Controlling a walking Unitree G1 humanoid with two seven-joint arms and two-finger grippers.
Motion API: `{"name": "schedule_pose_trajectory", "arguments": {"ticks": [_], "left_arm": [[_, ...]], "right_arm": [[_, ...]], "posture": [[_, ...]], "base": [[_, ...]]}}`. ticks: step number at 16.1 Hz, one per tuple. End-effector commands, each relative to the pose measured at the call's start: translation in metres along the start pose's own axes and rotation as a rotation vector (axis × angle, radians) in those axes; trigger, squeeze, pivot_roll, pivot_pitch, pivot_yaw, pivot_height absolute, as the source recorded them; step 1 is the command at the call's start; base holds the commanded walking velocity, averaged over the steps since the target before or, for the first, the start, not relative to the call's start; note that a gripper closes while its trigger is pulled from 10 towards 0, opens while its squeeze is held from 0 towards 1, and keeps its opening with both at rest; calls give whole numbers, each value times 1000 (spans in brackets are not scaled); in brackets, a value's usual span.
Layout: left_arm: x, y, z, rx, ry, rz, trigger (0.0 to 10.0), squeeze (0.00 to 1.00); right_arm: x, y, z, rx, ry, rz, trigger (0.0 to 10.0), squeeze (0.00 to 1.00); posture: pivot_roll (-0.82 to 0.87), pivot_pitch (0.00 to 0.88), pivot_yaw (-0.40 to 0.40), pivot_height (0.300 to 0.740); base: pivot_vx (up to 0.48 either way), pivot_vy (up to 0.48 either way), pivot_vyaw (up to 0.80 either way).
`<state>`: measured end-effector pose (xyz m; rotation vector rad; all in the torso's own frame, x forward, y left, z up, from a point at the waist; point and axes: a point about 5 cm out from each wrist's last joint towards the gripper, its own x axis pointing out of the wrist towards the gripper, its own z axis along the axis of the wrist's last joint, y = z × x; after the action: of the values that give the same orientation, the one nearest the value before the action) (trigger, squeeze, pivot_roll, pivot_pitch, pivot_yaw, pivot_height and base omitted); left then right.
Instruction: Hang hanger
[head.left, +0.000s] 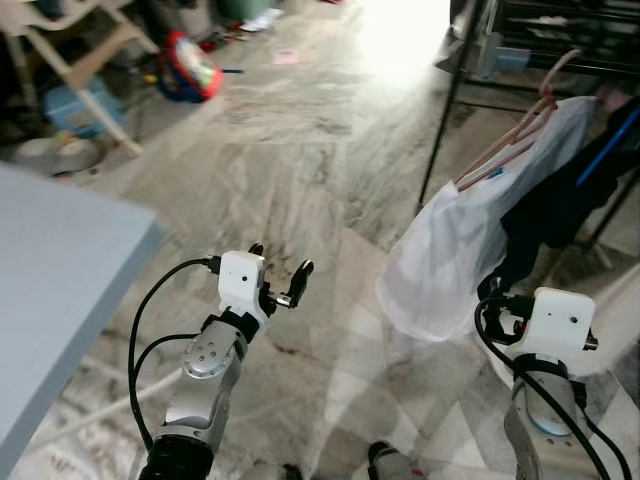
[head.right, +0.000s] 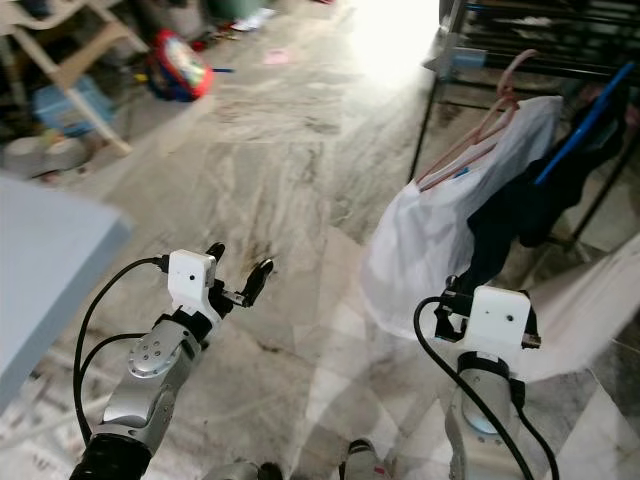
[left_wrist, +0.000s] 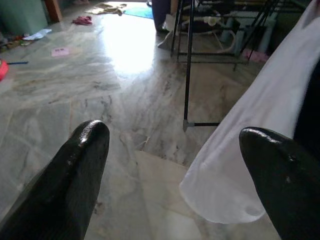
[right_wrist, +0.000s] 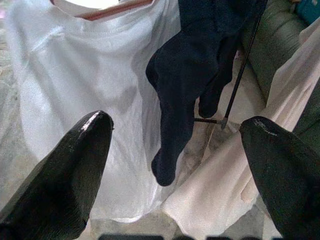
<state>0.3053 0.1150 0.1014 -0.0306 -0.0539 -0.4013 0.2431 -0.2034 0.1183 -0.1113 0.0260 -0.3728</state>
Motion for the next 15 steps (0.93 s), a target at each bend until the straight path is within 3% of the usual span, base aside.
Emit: {"name": "schedule_pose_trajectory", "arguments": {"ticks": [1,6,15], "left_arm": [[-5,1,-4,3,18,1,10000,0],[-4,2,-4,8,24,-3,10000,0],[-7,5,-6,12,29,12,10000,0]], "right_arm": [[-3,-1,1,4,-4,1,10000,0],[-3,0,1,6,-5,-1,10000,0],[1,-2,10,-15,-53,-6,10000,0]], "posture": [[-96,262,117,740],[-95,260,118,740],[-96,256,103,740]], "base": [[285,0,-788],[284,0,-793],[28,0,0]]}}
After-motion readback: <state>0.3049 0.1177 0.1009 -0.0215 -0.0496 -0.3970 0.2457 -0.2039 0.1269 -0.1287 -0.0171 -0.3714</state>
